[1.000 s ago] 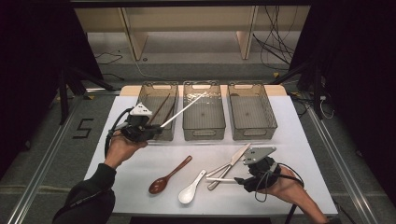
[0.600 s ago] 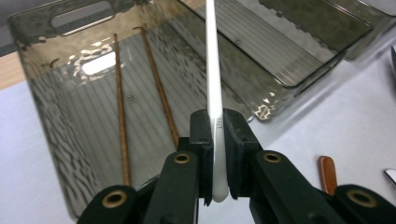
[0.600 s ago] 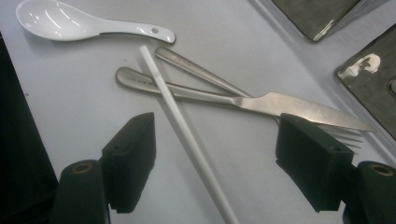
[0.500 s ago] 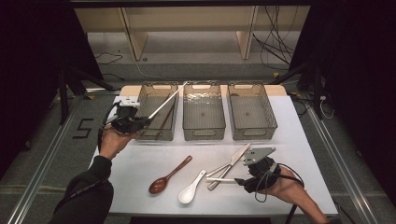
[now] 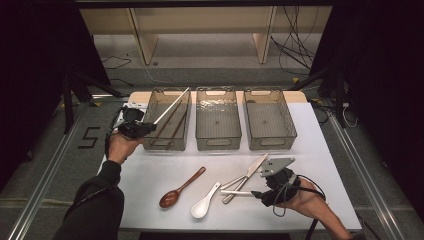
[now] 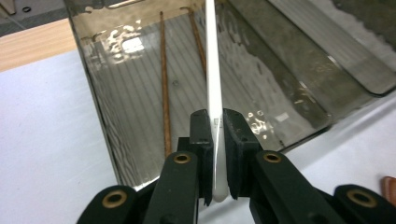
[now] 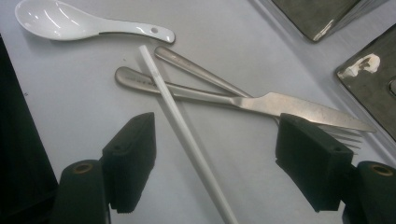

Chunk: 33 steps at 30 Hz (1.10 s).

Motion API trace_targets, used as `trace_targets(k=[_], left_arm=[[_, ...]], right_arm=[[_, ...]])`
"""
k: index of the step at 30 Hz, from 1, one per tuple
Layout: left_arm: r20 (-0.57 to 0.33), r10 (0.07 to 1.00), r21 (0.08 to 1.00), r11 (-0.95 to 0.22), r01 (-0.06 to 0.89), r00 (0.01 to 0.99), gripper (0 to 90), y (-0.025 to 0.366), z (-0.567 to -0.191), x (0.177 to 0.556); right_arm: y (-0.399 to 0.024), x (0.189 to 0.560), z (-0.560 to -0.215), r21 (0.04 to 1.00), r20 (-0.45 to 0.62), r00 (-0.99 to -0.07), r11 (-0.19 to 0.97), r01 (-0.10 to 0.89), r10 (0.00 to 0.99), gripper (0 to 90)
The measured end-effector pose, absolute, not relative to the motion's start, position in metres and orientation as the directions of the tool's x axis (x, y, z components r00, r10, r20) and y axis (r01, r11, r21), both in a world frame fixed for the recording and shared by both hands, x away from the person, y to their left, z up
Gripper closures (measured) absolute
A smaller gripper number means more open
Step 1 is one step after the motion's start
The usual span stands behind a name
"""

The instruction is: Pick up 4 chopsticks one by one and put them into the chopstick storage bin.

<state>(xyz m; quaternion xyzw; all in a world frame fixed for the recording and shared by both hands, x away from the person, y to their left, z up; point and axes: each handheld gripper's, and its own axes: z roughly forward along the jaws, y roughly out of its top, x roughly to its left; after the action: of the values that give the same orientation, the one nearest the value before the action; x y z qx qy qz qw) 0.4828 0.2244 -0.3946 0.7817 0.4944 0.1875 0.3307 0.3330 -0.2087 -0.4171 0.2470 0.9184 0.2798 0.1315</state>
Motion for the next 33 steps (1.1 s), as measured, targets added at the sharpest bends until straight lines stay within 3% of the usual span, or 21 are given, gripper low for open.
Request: trace_targets(k=[24,33], left_arm=[[-0.048,0.93,0.64,-0.252,0.726,0.365,81.3,0.218,-0.407,0.515],[-0.07,0.925,0.671,-0.233,0.704,0.373,50.3,0.217,-0.393,0.506]], right_arm=[[-0.208,0.333,-0.416,0.58,-0.097,-0.846,0.72,0.381,0.525,30.0],[-0.208,0.333,-0.416,0.582,-0.096,-0.847,0.719,0.379,0.524,30.1]])
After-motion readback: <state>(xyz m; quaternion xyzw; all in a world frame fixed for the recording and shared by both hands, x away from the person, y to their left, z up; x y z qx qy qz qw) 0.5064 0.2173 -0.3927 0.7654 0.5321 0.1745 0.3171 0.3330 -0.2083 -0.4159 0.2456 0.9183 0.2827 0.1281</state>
